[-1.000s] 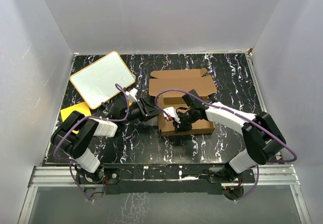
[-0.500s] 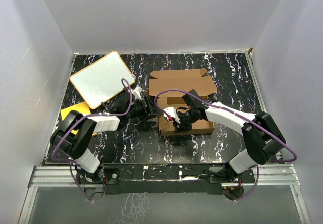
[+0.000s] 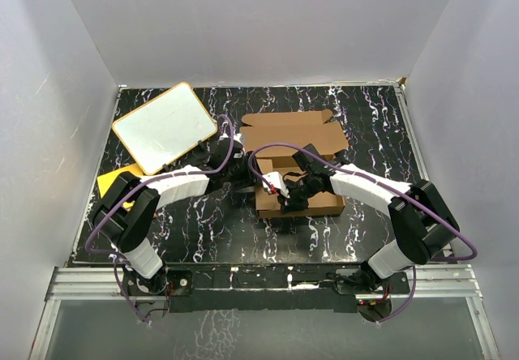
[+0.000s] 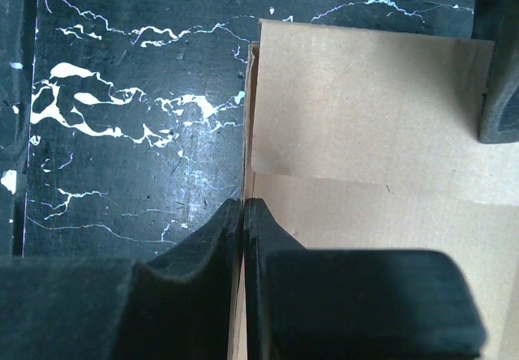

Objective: Fold the paper box

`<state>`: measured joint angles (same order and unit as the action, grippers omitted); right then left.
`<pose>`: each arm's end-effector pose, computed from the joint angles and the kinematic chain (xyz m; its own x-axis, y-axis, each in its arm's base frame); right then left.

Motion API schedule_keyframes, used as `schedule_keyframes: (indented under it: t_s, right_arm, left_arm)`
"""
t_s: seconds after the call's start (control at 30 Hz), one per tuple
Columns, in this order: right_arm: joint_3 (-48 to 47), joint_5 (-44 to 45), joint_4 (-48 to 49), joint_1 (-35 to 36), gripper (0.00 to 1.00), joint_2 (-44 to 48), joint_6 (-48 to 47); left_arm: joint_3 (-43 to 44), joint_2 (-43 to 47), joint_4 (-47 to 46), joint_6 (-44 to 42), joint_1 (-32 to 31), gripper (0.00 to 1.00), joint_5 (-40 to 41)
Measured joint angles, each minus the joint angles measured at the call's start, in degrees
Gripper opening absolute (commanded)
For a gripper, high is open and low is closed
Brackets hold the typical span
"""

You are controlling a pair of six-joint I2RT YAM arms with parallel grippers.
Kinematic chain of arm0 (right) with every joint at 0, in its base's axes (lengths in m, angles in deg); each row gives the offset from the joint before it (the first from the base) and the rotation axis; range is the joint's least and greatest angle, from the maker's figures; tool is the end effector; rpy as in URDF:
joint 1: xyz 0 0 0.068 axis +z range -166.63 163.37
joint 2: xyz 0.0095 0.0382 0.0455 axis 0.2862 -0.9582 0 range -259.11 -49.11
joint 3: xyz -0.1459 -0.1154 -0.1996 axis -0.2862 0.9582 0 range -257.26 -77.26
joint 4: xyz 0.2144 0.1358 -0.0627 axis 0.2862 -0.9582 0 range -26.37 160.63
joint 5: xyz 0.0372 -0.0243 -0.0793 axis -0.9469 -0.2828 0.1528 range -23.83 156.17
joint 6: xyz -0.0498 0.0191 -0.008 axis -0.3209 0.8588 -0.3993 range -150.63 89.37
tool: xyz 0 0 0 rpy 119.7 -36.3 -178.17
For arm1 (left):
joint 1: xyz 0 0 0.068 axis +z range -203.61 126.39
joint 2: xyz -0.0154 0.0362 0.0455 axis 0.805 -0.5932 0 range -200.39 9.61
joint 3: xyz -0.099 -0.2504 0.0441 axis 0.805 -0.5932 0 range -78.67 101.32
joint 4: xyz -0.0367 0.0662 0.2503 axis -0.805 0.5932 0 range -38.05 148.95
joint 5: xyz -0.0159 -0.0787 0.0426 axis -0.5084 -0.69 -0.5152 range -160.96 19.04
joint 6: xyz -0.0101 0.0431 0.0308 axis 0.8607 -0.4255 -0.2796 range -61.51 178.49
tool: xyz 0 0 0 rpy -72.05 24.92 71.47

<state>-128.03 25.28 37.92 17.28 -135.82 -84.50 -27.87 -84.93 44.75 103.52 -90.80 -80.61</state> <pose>0.2153 0.1727 0.1879 0.0446 -0.7058 -0.7070 -0.9896 -0.1281 0.0655 0.2729 -0.2146 0.1856 -0.8327 -0.2438 -0.4971 0.1612 0.7522 -0.6389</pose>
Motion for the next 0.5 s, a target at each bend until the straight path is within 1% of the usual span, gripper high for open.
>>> schedule_keyframes:
  t_s: [0.13,0.27,0.33,0.43,0.5]
  right_arm:
    - [0.0,0.0,0.0,0.0,0.10,0.0,0.0]
    - [0.0,0.0,0.0,0.0,0.10,0.0,0.0]
    - [0.0,0.0,0.0,0.0,0.10,0.0,0.0]
    - [0.0,0.0,0.2,0.1,0.10,0.0,0.0]
    - [0.0,0.0,0.3,0.1,0.10,0.0,0.0]
  left_arm:
    - [2.6,-1.7,4.8,-1.3,-1.2,0.46,4.2]
    - [5.2,-4.6,9.2,-2.4,-2.3,0.43,7.4]
    - [6.7,-5.8,11.3,-2.8,-2.9,0.37,9.0]
    - [9.0,-7.0,14.1,-3.4,-4.3,0.22,11.5]
    - [10.2,-7.3,15.6,-4.0,-5.0,0.15,13.4]
